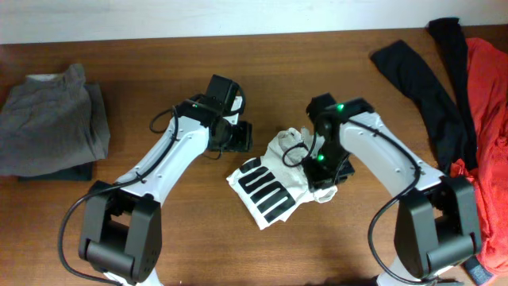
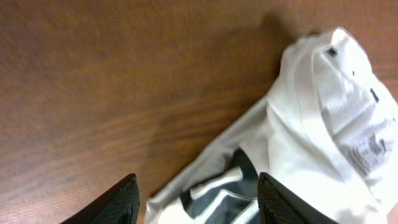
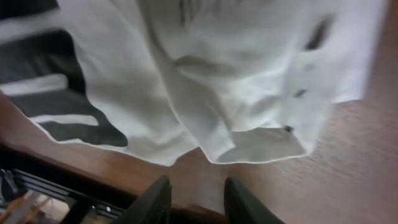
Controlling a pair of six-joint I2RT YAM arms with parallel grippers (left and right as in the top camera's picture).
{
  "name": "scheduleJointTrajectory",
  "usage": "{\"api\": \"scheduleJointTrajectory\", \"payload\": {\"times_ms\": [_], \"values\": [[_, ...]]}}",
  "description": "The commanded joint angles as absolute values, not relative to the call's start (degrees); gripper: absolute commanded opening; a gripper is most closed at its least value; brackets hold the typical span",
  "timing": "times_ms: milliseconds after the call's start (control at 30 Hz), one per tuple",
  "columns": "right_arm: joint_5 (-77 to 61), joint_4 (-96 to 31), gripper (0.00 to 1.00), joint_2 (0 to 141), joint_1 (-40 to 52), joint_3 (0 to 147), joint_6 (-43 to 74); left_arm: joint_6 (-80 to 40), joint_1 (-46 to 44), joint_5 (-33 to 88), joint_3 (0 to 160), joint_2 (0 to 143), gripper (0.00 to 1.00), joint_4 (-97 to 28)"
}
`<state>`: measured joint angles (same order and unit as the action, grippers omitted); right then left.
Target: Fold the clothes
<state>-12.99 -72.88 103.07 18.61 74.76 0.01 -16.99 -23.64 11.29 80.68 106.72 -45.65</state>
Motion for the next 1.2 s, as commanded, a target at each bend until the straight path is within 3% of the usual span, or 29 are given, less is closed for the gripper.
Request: {"api": "scheduleJointTrajectory", "payload": {"times_ms": [0, 933, 1000, 1067, 1167], "values": [[-6.20, -71.02, 0.33, 103.07, 18.57, 71.31, 2.87, -17.10, -23.90, 14.92, 80.62, 106.91, 0.61, -47.70], [-6.81, -63.55, 0.33, 104.22, 21.74, 67.40, 1.54, -17.10, -24.01, 15.46, 80.62, 106.91, 0.61, -50.24], [-6.76, -63.18, 0.22, 104.42, 21.74, 67.40, 1.54, -17.08, -24.01, 15.46, 80.62, 106.91, 0.61, -50.24], [-5.63, -63.16, 0.04, 104.42, 21.74, 67.40, 2.00, -17.08, -24.01, 15.46, 80.62, 106.91, 0.61, -50.24], [1.10, -63.46, 0.04, 104.16, 21.58, 67.59, 3.92, -17.08, -24.01, 15.46, 80.62, 106.91, 0.61, -50.26]]}}
